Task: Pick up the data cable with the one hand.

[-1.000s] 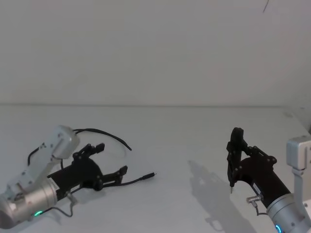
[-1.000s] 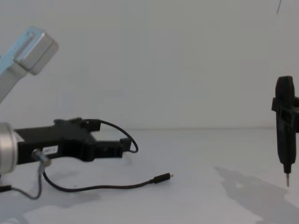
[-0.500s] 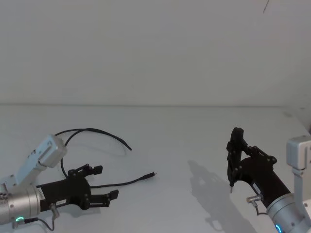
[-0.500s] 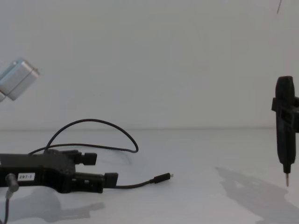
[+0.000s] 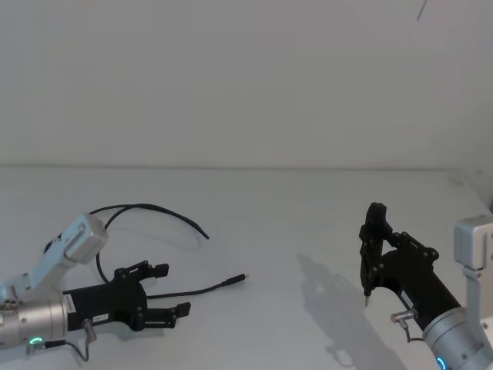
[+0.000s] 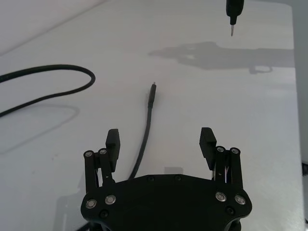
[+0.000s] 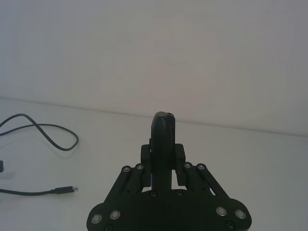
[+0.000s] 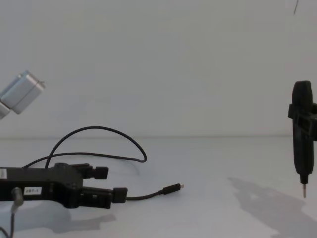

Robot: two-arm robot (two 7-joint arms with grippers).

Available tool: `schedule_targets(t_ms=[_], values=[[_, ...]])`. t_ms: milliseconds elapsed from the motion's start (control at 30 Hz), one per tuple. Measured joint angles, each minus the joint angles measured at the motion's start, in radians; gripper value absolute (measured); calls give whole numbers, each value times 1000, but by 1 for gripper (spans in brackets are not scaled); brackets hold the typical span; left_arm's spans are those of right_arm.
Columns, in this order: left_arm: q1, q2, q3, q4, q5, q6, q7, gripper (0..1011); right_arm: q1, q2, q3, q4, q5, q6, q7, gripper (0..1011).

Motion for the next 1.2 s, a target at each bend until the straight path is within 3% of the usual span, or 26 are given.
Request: schedule_targets(t_ms=[733,1200], values=[[-114,-114,83,201,59,-98,-26,1001,0,0,0,0,0,0,0,279],[-152,-178,84,292,67,-144,-10,1001,0,0,0,0,0,0,0,279]])
